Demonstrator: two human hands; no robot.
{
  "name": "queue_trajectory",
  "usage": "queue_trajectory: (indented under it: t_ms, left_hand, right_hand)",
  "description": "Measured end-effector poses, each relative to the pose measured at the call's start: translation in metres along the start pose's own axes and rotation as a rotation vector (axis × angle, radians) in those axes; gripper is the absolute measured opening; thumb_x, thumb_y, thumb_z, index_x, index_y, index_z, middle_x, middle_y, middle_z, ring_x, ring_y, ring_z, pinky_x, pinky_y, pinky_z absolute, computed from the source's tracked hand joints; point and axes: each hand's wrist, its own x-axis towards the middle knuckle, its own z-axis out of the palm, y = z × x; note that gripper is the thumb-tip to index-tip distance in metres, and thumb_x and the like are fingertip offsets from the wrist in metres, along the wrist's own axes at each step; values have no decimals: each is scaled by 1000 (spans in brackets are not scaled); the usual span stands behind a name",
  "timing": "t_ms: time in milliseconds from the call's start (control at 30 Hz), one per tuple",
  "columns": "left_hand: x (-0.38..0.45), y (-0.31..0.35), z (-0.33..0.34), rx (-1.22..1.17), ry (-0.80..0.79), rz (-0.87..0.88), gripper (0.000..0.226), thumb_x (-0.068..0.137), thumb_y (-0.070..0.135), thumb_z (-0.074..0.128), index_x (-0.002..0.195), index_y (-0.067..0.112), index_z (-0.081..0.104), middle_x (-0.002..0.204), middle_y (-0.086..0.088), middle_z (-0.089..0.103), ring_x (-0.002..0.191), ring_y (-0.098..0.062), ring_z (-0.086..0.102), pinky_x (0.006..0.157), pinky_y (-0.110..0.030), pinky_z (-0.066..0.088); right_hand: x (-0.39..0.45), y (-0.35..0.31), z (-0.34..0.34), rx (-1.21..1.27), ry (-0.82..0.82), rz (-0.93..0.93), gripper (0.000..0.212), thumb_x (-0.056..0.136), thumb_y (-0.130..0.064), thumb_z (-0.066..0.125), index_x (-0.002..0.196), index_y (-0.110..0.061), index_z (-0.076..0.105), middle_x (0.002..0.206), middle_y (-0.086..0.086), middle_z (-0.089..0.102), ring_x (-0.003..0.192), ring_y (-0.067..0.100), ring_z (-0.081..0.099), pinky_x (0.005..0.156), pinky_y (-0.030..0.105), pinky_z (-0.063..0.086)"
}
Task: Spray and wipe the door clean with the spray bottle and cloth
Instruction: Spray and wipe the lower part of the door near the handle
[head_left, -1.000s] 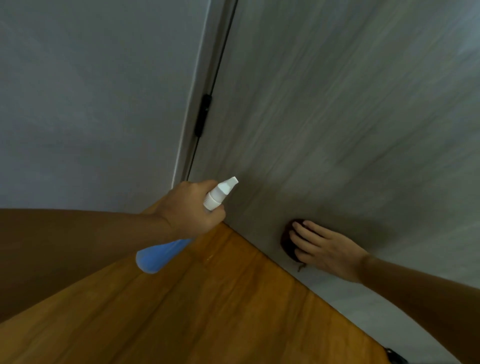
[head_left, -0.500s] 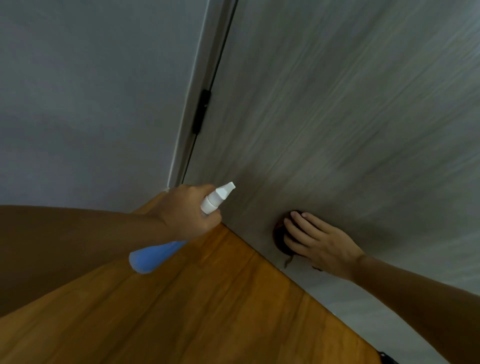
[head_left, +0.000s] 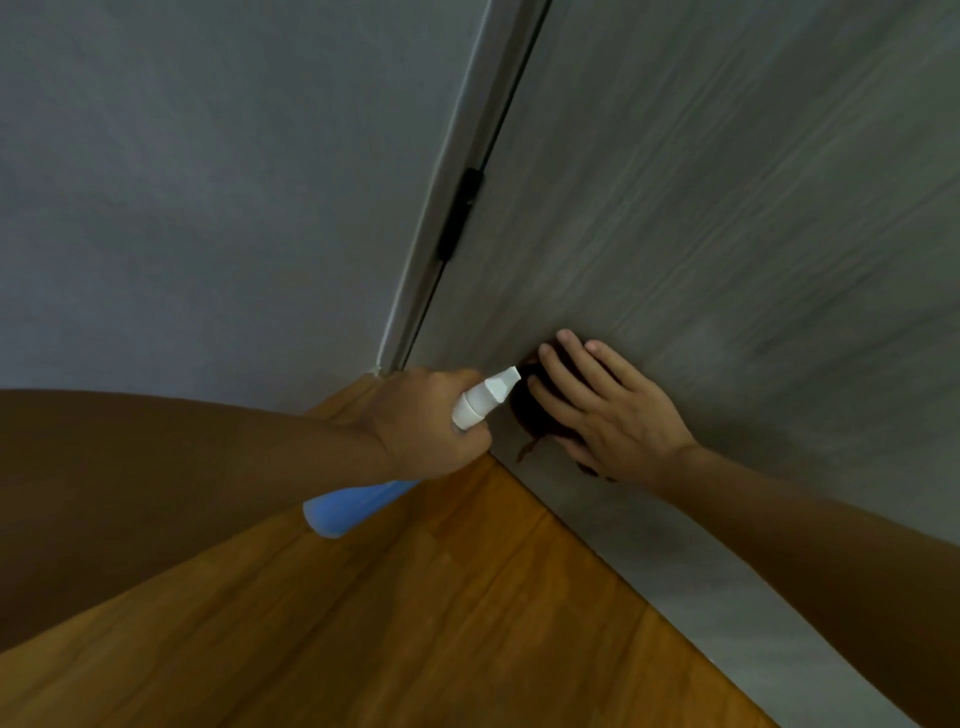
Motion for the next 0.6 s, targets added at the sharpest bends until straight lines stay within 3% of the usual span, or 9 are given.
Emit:
queue_trajectory:
  t_ms: [100, 300, 500, 600]
  left_hand:
    - [-2, -1, -1, -17, -1, 6, 28, 88, 18, 70, 74, 25, 47, 67, -1, 59, 63, -24, 60, 60, -42, 53]
    - [-8, -4, -1, -20, 21, 15, 20, 86, 20, 70, 77, 20, 52, 64, 0, 59, 60, -23, 61, 59, -48, 55]
    - [-15, 14, 4, 24, -2, 57, 21, 81, 35, 62, 72, 32, 44, 59, 6, 55, 55, -12, 56, 53, -34, 48]
    - [-16, 28, 9, 11, -13, 79, 29, 85, 24, 70, 71, 29, 45, 61, 4, 56, 57, -16, 58, 53, -35, 48]
  right_hand:
    - [11, -3, -1, -67, 3, 19, 78, 102, -56, 42, 161, -8, 24, 166, 24, 17, 155, 47, 9, 127, 56, -7]
    - [2, -8, 5, -149, 11, 1, 77, 103, -53, 41, 160, -4, 22, 163, 27, 20, 151, 50, 16, 125, 61, -6]
    - [-28, -10, 8, -136, 2, 34, 80, 101, -54, 43, 160, -6, 19, 165, 24, 15, 153, 49, 9, 126, 60, -4]
    - [-51, -10, 7, -124, 8, 101, 79, 102, -54, 43, 161, -8, 19, 167, 22, 13, 154, 47, 8, 128, 57, 0]
